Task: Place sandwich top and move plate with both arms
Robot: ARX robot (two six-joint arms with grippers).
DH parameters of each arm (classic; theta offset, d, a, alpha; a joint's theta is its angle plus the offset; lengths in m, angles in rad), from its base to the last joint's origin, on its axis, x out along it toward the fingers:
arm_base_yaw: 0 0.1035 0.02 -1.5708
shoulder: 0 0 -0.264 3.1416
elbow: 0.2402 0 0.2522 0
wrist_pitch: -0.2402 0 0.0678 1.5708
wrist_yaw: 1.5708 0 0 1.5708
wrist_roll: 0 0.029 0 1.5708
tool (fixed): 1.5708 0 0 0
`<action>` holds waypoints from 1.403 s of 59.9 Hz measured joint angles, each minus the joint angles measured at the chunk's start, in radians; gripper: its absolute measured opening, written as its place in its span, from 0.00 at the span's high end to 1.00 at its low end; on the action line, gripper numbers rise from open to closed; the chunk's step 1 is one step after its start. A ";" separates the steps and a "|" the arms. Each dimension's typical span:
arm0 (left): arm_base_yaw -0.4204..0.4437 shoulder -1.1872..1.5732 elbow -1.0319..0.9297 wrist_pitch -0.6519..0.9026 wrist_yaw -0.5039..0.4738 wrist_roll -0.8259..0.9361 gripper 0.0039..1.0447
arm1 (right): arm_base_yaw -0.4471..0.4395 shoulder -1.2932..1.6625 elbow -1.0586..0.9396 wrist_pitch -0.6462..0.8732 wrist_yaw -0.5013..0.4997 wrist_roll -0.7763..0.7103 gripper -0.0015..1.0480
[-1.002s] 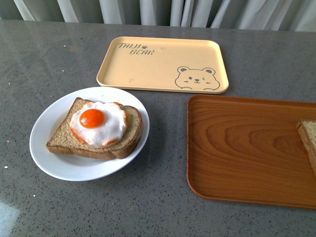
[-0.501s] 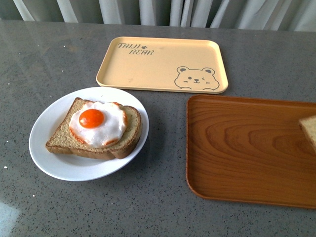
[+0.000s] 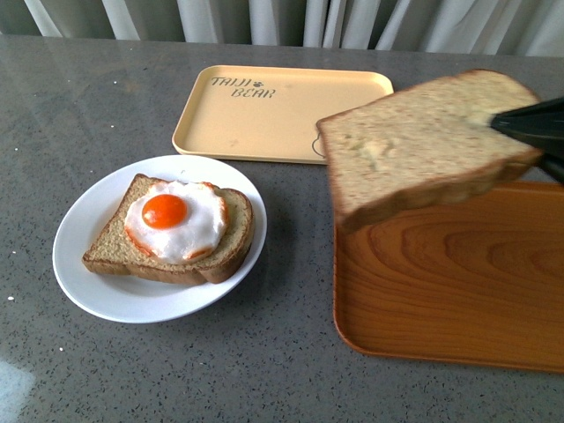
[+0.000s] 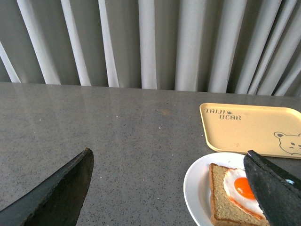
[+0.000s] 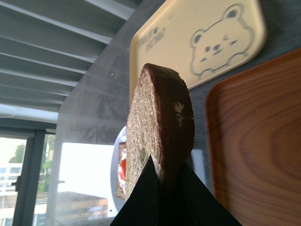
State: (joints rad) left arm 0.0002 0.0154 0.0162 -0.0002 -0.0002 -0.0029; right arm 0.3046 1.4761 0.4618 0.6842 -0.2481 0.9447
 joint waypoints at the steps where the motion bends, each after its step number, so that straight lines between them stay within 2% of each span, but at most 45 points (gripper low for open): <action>1: 0.000 0.000 0.000 0.000 0.000 0.000 0.08 | 0.031 0.013 0.009 0.013 0.021 0.012 0.97; 9: 0.000 0.000 0.000 0.000 0.000 0.000 0.08 | 0.272 0.143 0.104 0.115 0.195 0.111 0.97; 15: 0.000 0.000 0.000 0.000 0.000 0.000 0.08 | 0.363 0.240 0.153 0.166 0.273 0.159 0.97; 19: 0.000 0.000 0.000 0.000 0.000 0.000 0.08 | 0.393 0.294 0.177 0.186 0.305 0.180 0.97; 40: 0.000 0.000 0.000 0.000 0.000 0.000 0.08 | 0.444 0.489 0.303 0.214 0.410 0.235 0.97; 64: 0.000 0.000 0.000 0.000 0.000 0.000 0.08 | 0.467 0.553 0.327 0.215 0.441 0.245 0.97; 84: 0.000 0.000 0.000 0.000 0.000 0.000 0.08 | 0.495 0.557 0.260 0.245 0.458 0.236 0.96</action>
State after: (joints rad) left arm 0.0002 0.0154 0.0162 -0.0002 -0.0002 -0.0029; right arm 0.7998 2.0335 0.7216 0.9291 0.2096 1.1809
